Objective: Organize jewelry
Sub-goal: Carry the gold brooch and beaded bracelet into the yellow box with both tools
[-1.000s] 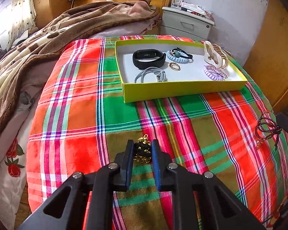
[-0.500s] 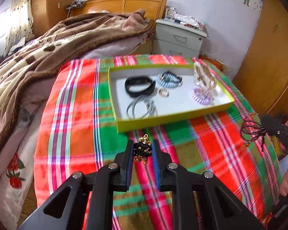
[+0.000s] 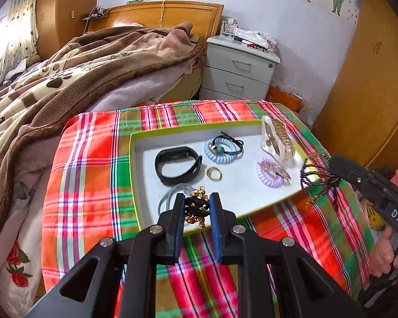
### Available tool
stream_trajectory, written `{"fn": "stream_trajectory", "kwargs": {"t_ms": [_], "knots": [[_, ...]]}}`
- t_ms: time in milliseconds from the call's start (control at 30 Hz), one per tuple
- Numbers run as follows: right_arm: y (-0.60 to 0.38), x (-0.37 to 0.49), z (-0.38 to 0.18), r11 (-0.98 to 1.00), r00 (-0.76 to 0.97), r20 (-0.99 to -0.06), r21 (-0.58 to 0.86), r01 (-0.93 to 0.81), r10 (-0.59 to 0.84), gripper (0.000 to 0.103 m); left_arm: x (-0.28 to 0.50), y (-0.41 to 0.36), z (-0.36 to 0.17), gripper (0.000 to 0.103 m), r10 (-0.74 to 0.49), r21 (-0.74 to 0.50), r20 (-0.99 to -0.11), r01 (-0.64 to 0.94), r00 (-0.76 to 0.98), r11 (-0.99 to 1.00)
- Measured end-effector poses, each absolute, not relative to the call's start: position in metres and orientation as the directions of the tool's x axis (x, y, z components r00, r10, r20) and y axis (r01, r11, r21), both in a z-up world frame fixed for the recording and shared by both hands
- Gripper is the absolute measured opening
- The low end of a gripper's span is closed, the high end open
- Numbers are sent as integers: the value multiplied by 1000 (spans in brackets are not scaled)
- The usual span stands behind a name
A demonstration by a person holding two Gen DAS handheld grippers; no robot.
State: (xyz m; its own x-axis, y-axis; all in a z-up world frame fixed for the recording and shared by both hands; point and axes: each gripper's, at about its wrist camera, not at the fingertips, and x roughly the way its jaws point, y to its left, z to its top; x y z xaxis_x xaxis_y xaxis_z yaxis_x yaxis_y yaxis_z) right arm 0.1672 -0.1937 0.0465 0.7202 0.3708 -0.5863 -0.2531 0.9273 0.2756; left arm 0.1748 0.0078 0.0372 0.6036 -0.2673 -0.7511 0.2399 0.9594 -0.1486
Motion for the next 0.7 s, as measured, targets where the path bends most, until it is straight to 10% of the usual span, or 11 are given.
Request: {"fn": "stream_trajectory", "kwargs": {"t_ms": [700], "knots": [[-165,227,22,891,630,-632,344,-295,452,3,215,18,1,19,-238,-165,-802,179,548,970]]}}
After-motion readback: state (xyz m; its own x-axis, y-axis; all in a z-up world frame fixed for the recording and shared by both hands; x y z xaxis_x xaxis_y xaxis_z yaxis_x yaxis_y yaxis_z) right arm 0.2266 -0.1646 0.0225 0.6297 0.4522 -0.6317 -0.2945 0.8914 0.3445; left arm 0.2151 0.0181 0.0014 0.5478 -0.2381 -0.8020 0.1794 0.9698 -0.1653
